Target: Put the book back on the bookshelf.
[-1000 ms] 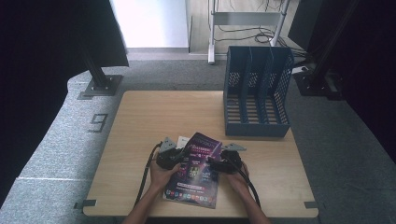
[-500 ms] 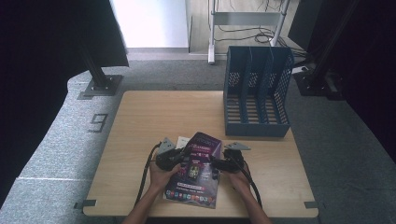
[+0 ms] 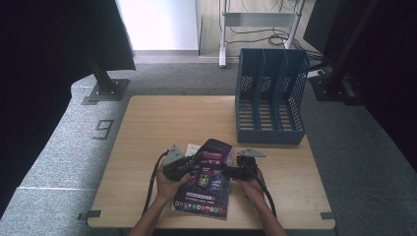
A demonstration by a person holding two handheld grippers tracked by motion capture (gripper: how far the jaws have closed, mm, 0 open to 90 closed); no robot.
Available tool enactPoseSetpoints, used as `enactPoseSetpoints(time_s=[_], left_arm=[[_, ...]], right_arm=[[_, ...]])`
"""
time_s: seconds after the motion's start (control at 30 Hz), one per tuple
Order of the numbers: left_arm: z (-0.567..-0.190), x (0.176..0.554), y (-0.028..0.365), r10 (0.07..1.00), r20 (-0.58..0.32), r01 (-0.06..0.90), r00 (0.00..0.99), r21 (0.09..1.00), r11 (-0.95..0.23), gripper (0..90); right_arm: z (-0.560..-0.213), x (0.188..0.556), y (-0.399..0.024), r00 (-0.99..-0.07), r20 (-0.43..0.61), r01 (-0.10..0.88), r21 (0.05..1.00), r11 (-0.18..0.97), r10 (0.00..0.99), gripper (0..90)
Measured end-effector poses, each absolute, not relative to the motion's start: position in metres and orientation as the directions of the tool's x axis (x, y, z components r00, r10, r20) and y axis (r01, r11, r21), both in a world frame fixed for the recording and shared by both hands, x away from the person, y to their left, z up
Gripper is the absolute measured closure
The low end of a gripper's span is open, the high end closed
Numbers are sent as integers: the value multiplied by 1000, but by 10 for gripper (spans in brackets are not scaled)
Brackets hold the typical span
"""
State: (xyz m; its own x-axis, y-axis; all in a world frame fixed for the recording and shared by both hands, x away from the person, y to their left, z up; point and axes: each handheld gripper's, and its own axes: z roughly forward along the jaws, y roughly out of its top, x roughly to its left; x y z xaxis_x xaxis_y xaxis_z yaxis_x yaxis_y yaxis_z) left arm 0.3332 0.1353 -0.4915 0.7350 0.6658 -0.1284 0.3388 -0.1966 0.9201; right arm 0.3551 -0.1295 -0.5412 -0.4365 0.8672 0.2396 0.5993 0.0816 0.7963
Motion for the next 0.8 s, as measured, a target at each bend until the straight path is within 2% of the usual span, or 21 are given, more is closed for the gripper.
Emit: enactPoseSetpoints(time_s=[0.53, 0.8], left_arm=[[-483, 327, 136, 644, -125, 309, 754, 934, -181, 863], [-488, 332, 137, 647, -142, 330, 749, 927, -178, 859]], right_arm=[[-537, 361, -126, -484, 312, 608, 792, 58, 817, 182], [-537, 361, -123, -474, 297, 619, 782, 73, 829, 192]])
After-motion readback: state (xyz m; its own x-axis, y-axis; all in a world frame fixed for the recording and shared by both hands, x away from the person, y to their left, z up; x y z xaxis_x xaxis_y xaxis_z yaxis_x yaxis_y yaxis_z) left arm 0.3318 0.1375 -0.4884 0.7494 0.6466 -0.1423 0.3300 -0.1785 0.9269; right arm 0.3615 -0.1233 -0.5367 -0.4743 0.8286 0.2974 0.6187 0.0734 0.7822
